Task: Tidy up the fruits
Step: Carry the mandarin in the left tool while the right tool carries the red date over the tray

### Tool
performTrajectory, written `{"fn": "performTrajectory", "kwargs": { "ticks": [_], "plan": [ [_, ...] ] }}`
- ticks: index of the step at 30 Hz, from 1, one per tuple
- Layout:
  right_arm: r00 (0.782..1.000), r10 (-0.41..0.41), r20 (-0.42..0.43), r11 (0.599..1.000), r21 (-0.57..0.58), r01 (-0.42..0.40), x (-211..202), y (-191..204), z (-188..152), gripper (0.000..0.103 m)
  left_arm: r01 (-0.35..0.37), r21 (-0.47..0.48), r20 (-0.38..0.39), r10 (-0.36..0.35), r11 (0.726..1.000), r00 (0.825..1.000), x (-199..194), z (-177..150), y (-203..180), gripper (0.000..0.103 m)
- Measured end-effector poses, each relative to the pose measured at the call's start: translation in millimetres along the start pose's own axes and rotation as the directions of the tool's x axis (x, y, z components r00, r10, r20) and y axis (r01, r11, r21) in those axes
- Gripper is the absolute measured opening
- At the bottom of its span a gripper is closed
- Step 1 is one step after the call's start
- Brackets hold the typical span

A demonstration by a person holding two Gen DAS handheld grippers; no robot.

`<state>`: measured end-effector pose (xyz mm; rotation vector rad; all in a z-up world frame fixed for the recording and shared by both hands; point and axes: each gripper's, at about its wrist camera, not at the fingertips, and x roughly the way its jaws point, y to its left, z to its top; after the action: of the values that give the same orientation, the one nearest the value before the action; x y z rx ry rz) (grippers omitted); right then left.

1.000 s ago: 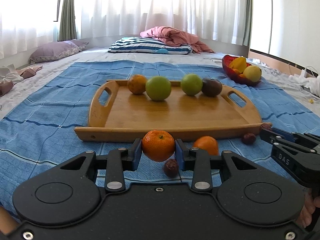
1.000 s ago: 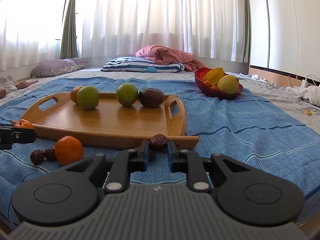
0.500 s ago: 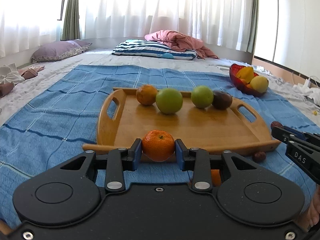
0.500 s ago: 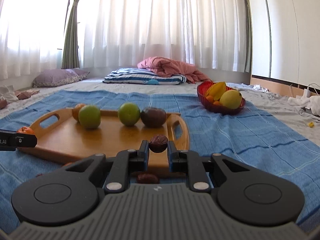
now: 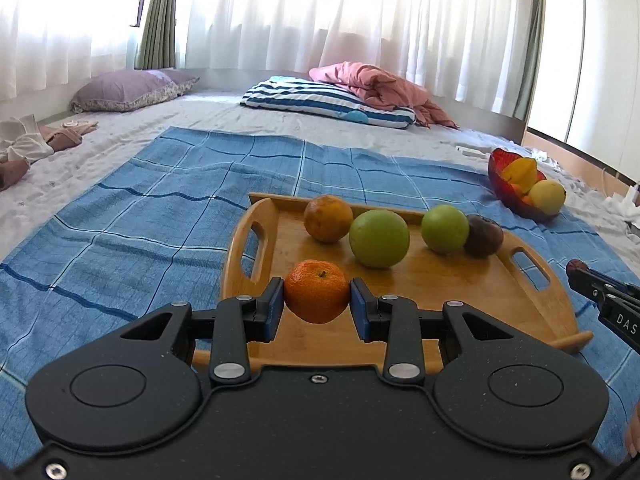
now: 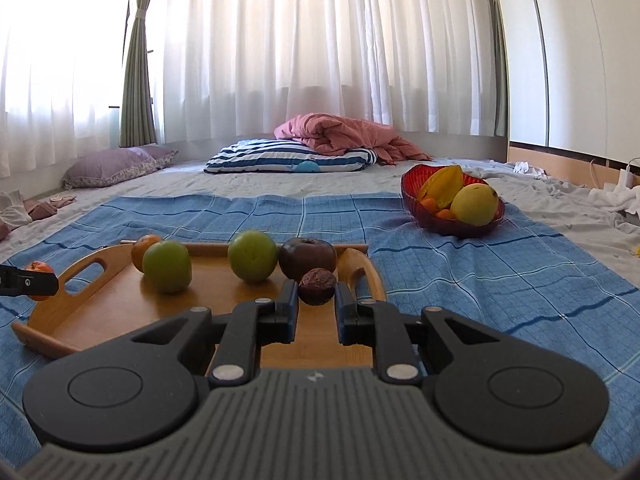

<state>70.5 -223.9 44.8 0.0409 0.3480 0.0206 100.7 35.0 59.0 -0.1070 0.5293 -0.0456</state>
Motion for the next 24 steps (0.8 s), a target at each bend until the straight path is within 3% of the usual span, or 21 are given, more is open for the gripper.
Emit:
{"fn": "performTrajectory", "kwargs": {
  "ticks": [14,24],
  "plan": [
    [0.991,0.016,-0.131,0.998,0.068,-0.007,65.5,-15.0,15.3,0.023,0.010,-0.033,-0.069,-0.013,0.999,0.998,59.7,22.7,6.1,0.033],
    [0.982,0.004,-0.191,0.997,0.075,0.010,92.9,-17.0,11.1,0.023,-0.023,-0.022,-0.109,0.020,0.999,0.994,90.1,20.9,4.3,0.033]
  ]
}}
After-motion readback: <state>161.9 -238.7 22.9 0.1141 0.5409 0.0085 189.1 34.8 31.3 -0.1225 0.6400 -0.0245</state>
